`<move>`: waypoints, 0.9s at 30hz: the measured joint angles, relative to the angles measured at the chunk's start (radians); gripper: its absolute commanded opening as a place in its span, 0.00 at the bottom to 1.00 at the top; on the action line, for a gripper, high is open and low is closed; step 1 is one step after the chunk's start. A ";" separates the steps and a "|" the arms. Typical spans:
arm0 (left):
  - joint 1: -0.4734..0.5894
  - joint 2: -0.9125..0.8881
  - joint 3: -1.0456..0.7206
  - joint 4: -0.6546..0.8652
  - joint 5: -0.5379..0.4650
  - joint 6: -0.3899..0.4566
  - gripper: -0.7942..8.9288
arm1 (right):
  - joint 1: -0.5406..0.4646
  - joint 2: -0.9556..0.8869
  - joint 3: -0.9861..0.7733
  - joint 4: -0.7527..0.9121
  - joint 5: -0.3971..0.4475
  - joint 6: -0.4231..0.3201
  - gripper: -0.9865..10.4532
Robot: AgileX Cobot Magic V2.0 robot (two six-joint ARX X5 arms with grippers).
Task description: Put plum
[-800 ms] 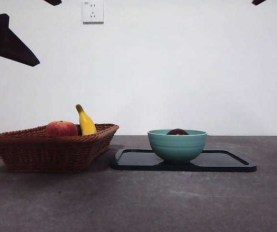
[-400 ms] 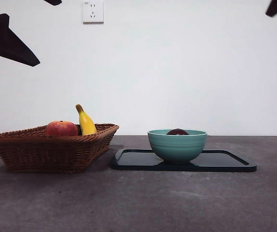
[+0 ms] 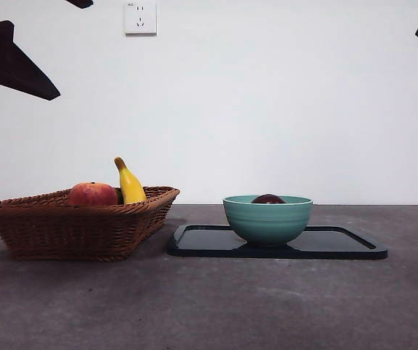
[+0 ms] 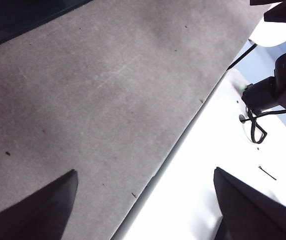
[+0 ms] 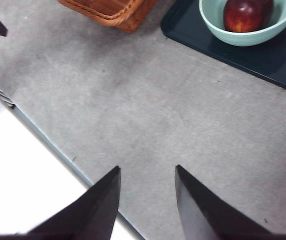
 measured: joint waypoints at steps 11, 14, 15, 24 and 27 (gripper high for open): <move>0.000 0.000 0.000 0.000 0.000 0.000 0.53 | 0.000 0.000 0.000 0.000 -0.005 0.000 0.24; 0.000 0.000 0.000 0.007 0.000 -0.001 0.53 | 0.000 0.000 0.000 0.000 -0.005 0.000 0.24; 0.000 0.000 0.000 0.015 0.000 -0.004 0.53 | 0.000 0.000 0.000 0.000 -0.005 0.000 0.24; -0.053 0.046 0.071 0.196 -0.088 -0.109 0.56 | 0.000 0.000 0.000 0.000 -0.005 0.000 0.24; -0.066 0.123 0.176 0.196 -0.153 -0.138 0.56 | 0.000 0.000 0.000 0.000 -0.005 0.000 0.24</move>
